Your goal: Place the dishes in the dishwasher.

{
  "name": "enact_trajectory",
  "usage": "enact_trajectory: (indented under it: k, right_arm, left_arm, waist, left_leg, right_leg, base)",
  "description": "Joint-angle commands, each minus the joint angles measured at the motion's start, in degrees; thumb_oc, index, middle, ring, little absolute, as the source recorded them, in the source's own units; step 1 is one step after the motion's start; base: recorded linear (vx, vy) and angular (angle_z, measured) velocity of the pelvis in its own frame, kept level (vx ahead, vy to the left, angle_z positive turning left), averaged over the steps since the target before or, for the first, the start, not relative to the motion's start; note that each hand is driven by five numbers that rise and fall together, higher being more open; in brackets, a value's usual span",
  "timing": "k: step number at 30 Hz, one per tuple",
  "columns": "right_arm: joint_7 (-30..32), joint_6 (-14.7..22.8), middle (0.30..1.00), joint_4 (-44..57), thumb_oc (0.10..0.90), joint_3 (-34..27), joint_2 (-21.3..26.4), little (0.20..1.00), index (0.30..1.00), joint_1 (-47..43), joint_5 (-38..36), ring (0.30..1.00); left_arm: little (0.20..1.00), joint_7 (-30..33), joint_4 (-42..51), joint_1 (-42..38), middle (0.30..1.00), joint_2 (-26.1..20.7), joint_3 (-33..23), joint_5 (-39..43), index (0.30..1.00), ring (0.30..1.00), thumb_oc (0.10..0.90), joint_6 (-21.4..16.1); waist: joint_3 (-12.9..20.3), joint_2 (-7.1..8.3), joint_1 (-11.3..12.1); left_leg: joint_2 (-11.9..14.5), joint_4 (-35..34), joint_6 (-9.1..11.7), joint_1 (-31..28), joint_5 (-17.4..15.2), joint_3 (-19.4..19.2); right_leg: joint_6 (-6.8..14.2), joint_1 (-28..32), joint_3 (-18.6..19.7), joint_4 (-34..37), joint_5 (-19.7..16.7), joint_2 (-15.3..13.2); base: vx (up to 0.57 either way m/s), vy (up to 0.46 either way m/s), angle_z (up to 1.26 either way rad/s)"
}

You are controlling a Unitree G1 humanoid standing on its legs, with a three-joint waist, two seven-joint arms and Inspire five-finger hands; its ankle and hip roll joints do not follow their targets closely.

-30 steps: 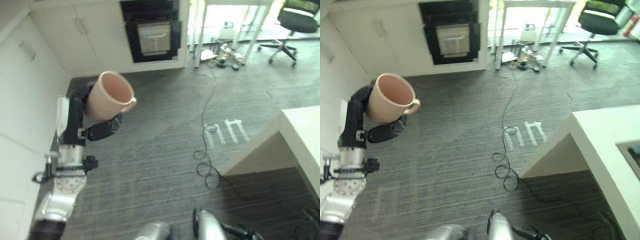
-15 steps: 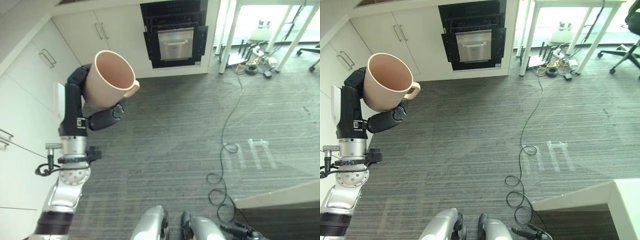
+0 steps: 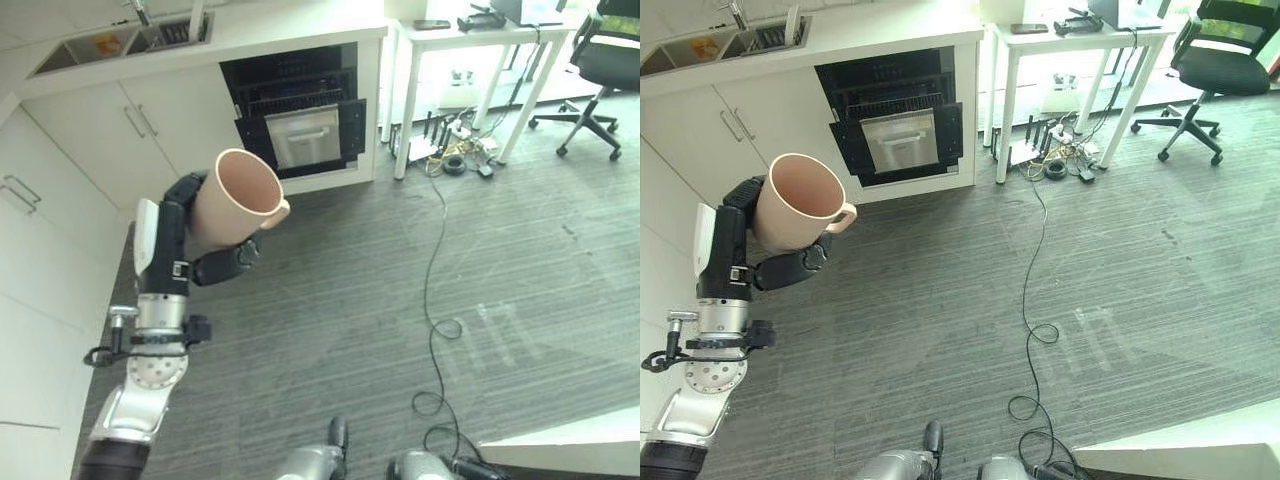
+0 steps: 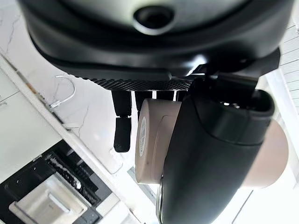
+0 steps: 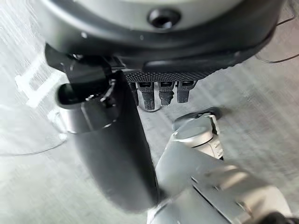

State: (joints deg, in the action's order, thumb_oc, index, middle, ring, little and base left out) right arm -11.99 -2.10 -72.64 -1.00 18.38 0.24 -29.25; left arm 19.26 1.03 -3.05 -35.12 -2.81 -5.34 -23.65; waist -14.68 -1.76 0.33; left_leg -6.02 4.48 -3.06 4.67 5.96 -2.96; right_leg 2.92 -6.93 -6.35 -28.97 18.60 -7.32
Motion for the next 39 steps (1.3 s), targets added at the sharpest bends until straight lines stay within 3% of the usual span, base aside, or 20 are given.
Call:
enact_trajectory:
  k: [1, 19, 20, 22, 23, 25, 27, 29, 30, 31, 32, 34, 36, 39]
  right_arm:
    - [-0.4, 0.7, 0.900, -0.7, 0.800, 1.3, 0.9, 0.900, 0.900, 1.0, 1.9, 0.900]
    - [-1.5, 0.8, 0.900, 0.0, 0.800, 2.0, 0.0, 0.900, 0.900, 1.8, 4.1, 0.900]
    - [-5.7, -4.8, 0.900, -0.6, 0.800, 0.2, 1.1, 0.900, 0.900, -0.7, -5.6, 0.900]
    - [-5.9, -4.7, 0.900, -0.4, 0.800, 0.4, 0.4, 0.900, 0.900, 0.0, -3.3, 0.900]
    - [-7.6, -3.0, 0.900, -1.0, 0.800, 0.8, -0.2, 0.900, 0.900, 0.8, -1.5, 0.900]
    - [-6.6, -2.0, 0.900, -1.0, 0.800, 1.2, -0.4, 0.900, 0.900, 1.0, -2.6, 0.900]
    - [-3.1, -0.9, 0.900, 0.1, 0.800, 0.8, 0.7, 0.900, 0.900, 0.5, -4.5, 0.900]
    - [-3.0, -0.3, 0.900, 0.3, 0.800, 0.3, 1.3, 0.900, 0.900, -0.1, -4.1, 0.900]
    - [-2.8, 0.2, 0.900, 0.5, 0.800, 0.0, 1.4, 0.900, 0.900, -0.5, -2.6, 0.900]
    - [-1.5, 0.4, 0.900, 1.1, 0.800, -0.1, 1.3, 0.900, 0.900, -1.0, -1.1, 0.900]
    - [-0.9, 0.6, 0.900, 1.0, 0.800, 0.0, 1.5, 0.900, 0.900, -1.3, -1.6, 0.900]
    - [-0.2, 0.5, 0.900, 1.2, 0.800, -0.4, 1.9, 0.900, 0.900, -1.7, -2.5, 0.900]
    - [1.0, 0.8, 0.900, 1.7, 0.800, -0.5, 2.0, 0.900, 0.900, -1.9, -1.7, 0.900]
    - [3.1, 2.4, 0.900, 2.5, 0.800, 0.9, 0.7, 0.900, 0.900, -1.8, 2.5, 0.900]
  left_arm:
    - [0.300, 2.3, 7.2, -5.0, 0.300, -0.4, -5.6, 1.6, 0.300, 0.300, 0.400, -3.8]
    - [0.300, 3.6, 8.7, -5.6, 0.300, -3.1, -4.5, 2.2, 0.300, 0.300, 0.400, -1.6]
    - [0.300, -3.5, 9.6, -7.3, 0.300, 2.0, 1.8, 10.6, 0.300, 0.300, 0.400, -1.3]
    - [0.300, -3.2, 9.1, -7.7, 0.300, 2.2, 1.7, 10.3, 0.300, 0.300, 0.400, -1.1]
    - [0.300, -2.2, 8.7, -8.5, 0.300, 2.6, 1.8, 9.5, 0.300, 0.300, 0.400, -0.8]
    - [0.300, -1.4, 8.8, -8.6, 0.300, 2.6, 1.9, 9.5, 0.300, 0.300, 0.400, -0.6]
    - [0.300, -1.7, 8.7, -8.8, 0.300, 2.7, 1.5, 9.9, 0.300, 0.300, 0.400, 0.3]
    - [0.300, -2.6, 8.3, -9.2, 0.300, 2.6, 1.0, 10.2, 0.300, 0.300, 0.400, 0.5]
    - [0.300, -2.8, 8.2, -9.2, 0.300, 2.6, 0.7, 10.3, 0.300, 0.300, 0.400, 0.7]
    - [0.300, -2.3, 8.5, -8.5, 0.300, 2.7, 0.3, 10.6, 0.300, 0.300, 0.400, 1.3]
    - [0.300, -2.4, 8.2, -8.0, 0.300, 3.0, 0.0, 11.0, 0.300, 0.300, 0.400, 1.1]
    - [0.300, -3.7, 7.3, -7.3, 0.300, 3.8, -1.3, 11.3, 0.300, 0.300, 0.400, 0.3]
    - [0.300, -4.6, 6.5, -7.3, 0.300, 4.1, -2.0, 10.6, 0.300, 0.300, 0.400, -0.4]
    - [0.300, -6.2, 5.9, -7.6, 0.300, 3.9, -2.0, 8.2, 0.300, 0.300, 0.400, 0.2]
  waist:
    - [2.3, -1.20, 1.3]
    - [3.5, -0.73, 0.4]
    - [-1.1, -1.64, -2.2]
    - [-0.7, -1.64, -2.5]
    - [-0.6, -1.15, -2.7]
    - [-0.8, -0.77, -2.7]
    - [-2.3, 1.15, -1.7]
    - [-3.3, 1.01, -1.1]
    - [-3.6, 0.45, -0.9]
    - [-4.0, -1.32, -0.1]
    - [-4.1, -1.89, 0.7]
    - [-3.6, -1.81, 1.8]
    - [-2.7, -1.59, 2.3]
    - [-0.5, -0.67, 3.8]
  left_leg:
    - [5.9, 12.7, 5.6, 4.6, -14.6, 2.4]
    - [5.6, 12.7, 3.5, 1.1, -18.3, 1.2]
    - [5.9, 12.7, 2.7, -0.8, -16.8, -0.8]
    - [5.8, 12.7, 2.7, -0.7, -17.0, -0.5]
    - [5.5, 12.7, 2.4, -1.3, -17.2, -0.9]
    - [5.0, 12.7, 2.1, -2.3, -17.4, -1.6]
    - [2.6, 14.2, 2.8, -3.4, -13.8, -3.0]
    - [3.7, 15.3, 4.0, -0.6, -12.0, -4.3]
    - [4.9, 12.7, 4.5, -0.1, -10.8, -4.9]
    - [8.1, 12.7, 6.2, 4.6, -9.1, -4.1]
    - [10.0, 12.7, 7.3, 7.6, -7.3, -3.0]
    - [12.7, 12.7, 8.5, 11.8, -4.7, -2.0]
    - [12.9, 12.7, 8.4, 11.8, -5.4, -3.1]
    - [10.0, 12.7, 6.6, 10.5, -8.1, -1.6]
  right_leg:
    - [1.3, 4.4, -1.0, 11.8, -5.4, 2.7]
    - [2.3, 4.6, -1.7, 11.8, -5.9, 1.9]
    - [0.6, 4.2, -2.9, 11.8, -8.6, 3.5]
    - [0.3, 4.4, -2.6, 11.8, -8.2, 3.9]
    - [-0.1, 4.9, -2.6, 11.8, -7.7, 3.8]
    - [-0.4, 5.2, -2.5, 11.8, -7.4, 3.4]
    - [-1.5, 7.1, -1.5, 11.8, -7.2, 1.9]
    - [-1.8, 8.5, -2.3, 11.8, -7.0, 2.3]
    - [-1.6, 9.2, -2.9, 11.8, -6.6, 2.6]
    - [-1.4, 10.8, -3.4, 11.8, -5.4, 4.4]
    - [-1.5, 12.0, -3.1, 11.8, -4.3, 5.1]
    - [-1.9, 14.0, -2.0, 11.8, -2.3, 5.4]
    - [-1.3, 14.8, -1.9, 11.8, -1.3, 4.5]
    - [0.5, 18.2, -2.4, 11.8, -1.2, 2.6]
  base:
    - [0.01, 0.048, 0.09]
    - [0.01, 0.015, -0.01]
    - [0.00, 0.000, 0.00]
    - [0.05, -0.074, 0.10]
    - [0.07, -0.115, 0.06]
    - [0.10, -0.095, -0.02]
    - [0.18, -0.076, 0.01]
    - [0.19, 0.059, 0.00]
    - [0.36, 0.259, 0.14]
    - [0.45, 0.337, 0.32]
    - [0.45, 0.317, 0.33]
    - [0.44, 0.306, 0.03]
    - [0.37, 0.321, -0.22]
    - [0.37, 0.288, -0.23]
